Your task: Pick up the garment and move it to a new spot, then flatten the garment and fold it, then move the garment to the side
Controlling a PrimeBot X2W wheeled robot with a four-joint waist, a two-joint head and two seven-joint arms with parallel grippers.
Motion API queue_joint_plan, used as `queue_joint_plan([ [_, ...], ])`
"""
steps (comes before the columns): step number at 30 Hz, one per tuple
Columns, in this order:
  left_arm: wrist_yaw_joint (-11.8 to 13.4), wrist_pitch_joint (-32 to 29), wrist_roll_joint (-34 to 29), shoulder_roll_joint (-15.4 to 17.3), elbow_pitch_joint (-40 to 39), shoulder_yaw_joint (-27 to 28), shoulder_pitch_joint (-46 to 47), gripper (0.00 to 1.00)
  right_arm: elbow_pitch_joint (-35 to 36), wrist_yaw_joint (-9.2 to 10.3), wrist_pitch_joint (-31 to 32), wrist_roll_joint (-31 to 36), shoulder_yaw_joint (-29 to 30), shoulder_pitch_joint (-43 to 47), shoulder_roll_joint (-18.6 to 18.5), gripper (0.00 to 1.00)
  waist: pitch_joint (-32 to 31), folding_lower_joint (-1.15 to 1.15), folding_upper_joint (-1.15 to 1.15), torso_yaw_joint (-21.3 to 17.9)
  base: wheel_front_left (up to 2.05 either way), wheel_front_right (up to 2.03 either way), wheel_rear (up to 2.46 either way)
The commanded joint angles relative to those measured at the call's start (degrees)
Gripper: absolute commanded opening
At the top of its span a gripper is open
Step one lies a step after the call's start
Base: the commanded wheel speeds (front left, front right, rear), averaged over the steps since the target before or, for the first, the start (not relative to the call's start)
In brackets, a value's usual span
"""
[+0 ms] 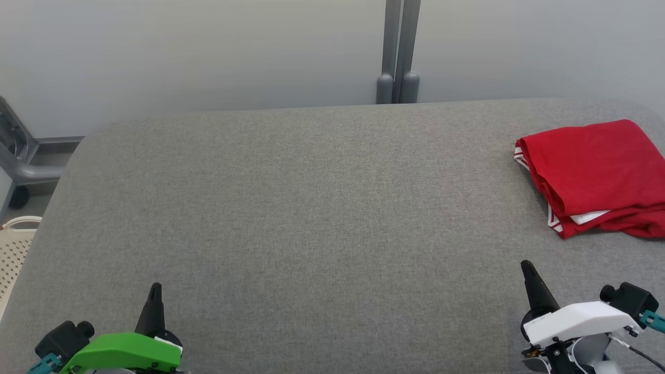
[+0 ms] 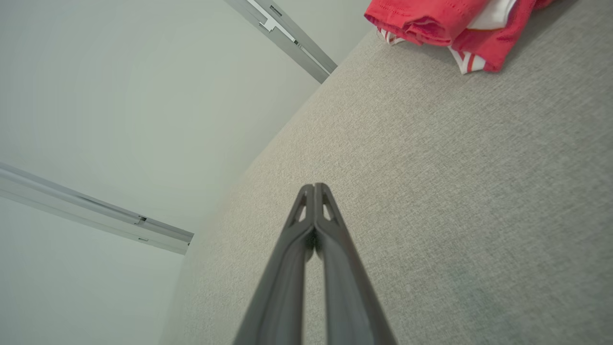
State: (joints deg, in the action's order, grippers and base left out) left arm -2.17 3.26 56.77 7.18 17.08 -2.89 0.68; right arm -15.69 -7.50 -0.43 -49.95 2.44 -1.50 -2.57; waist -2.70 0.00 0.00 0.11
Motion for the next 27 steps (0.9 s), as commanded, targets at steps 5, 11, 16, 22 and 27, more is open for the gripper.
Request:
queue_joint_plan([
  [5,-1.0,-1.2,4.2,-0.3,-0.3,1.2,2.5,0.0,1.1,-0.01,0.7,-5.0,0.8,-1.7,-0.3,0.0,0.2,0.0,0.0,0.0,0.0,0.0,0.0],
  [11,-1.5,-2.3,7.5,-0.7,-0.2,1.9,3.4,0.0,1.3,-0.01,1.3,-9.0,1.4,-1.9,-0.3,0.0,0.4,0.0,0.0,0.0,0.0,0.0,0.0],
  [16,-1.8,-3.2,10.2,-1.1,-0.1,2.5,4.0,0.0,1.5,-0.01,1.7,-12.2,1.8,-2.1,-0.3,0.0,0.6,0.0,0.0,0.0,0.0,0.0,0.0],
  [22,-2.2,-3.9,12.7,-1.4,0.0,3.0,4.7,0.0,1.7,-0.01,2.1,-15.2,2.2,-2.3,-0.3,0.0,0.8,0.0,0.0,0.0,0.0,0.0,0.0],
  [27,-2.5,-4.6,15.0,-1.7,0.2,3.6,5.3,0.0,1.8,0.0,2.4,-18.1,2.6,-2.5,-0.3,0.0,1.0,0.0,0.0,0.0,0.0,0.0,0.0],
])
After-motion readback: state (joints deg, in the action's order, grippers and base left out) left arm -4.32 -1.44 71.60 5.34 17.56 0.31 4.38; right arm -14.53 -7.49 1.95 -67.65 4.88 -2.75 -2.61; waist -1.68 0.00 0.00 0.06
